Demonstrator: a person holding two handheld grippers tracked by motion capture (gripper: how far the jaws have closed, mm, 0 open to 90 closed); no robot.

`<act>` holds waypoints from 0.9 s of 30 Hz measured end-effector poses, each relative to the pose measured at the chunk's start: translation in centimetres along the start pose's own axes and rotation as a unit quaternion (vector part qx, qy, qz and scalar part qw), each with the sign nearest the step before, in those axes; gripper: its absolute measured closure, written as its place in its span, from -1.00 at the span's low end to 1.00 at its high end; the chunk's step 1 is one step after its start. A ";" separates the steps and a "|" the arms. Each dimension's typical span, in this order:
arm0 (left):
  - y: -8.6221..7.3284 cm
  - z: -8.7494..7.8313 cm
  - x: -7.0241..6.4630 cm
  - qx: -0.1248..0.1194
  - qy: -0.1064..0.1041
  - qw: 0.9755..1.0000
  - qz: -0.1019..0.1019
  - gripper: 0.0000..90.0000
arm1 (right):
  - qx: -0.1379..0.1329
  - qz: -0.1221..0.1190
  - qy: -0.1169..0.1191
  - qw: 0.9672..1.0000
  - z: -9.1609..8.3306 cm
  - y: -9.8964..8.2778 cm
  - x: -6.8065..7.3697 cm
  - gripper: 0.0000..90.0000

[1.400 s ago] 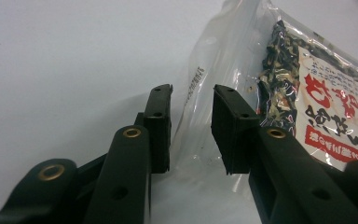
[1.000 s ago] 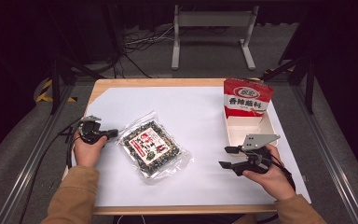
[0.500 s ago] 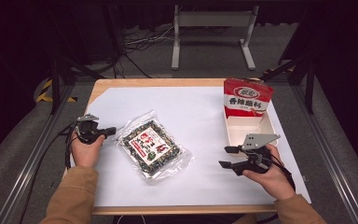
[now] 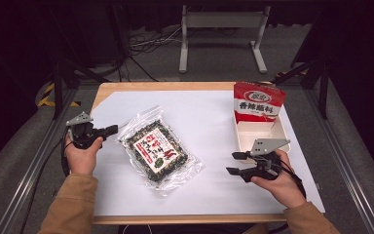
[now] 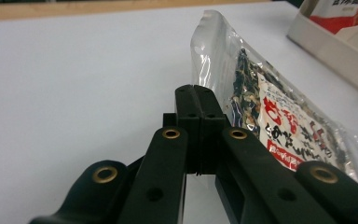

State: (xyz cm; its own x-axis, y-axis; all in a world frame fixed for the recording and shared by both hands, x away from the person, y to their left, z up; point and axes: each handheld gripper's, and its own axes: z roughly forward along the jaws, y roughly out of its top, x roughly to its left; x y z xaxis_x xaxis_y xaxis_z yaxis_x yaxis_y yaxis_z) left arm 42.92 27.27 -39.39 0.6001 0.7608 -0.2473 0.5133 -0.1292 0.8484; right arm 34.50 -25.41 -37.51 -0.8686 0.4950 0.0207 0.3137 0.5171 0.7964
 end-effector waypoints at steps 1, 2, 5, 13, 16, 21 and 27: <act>0.4 -0.3 -0.5 -0.003 0.001 1.000 0.010 1.00 | -0.001 0.000 0.000 1.000 0.0 0.1 0.0 -0.04; 0.6 -0.4 -0.7 -0.005 0.000 1.000 0.018 1.00 | -0.002 -0.002 0.000 1.000 0.0 0.2 0.0 -0.04; 1.2 -1.0 -1.5 -0.014 -0.006 0.999 0.032 1.00 | -0.003 -0.003 -0.001 1.000 -0.1 0.4 0.1 -0.04; 3.1 -3.1 -4.5 -0.046 -0.031 0.996 0.076 1.00 | -0.014 -0.009 -0.003 1.000 -0.5 1.1 0.3 -0.04; 3.5 -3.5 -5.2 -0.051 -0.040 0.994 0.083 1.00 | -0.013 -0.009 -0.003 1.000 -0.5 1.1 0.3 -0.04; 4.1 -4.4 -6.6 -0.064 -0.054 0.991 0.100 1.00 | -0.014 -0.010 -0.002 1.000 -0.5 1.1 0.4 -0.04; 4.6 -5.2 -7.9 -0.076 -0.079 0.988 0.112 1.00 | -0.017 -0.014 -0.003 1.000 -0.6 1.2 0.5 -0.04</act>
State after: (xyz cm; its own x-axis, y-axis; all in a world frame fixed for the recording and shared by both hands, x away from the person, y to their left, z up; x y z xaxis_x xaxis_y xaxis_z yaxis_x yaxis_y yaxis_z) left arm 37.31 23.95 -31.13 0.7826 0.6134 -0.1063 0.2670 -0.1764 0.9474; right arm 34.23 -24.94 -36.14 -0.8747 0.4846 -0.0053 0.2761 0.5074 0.8163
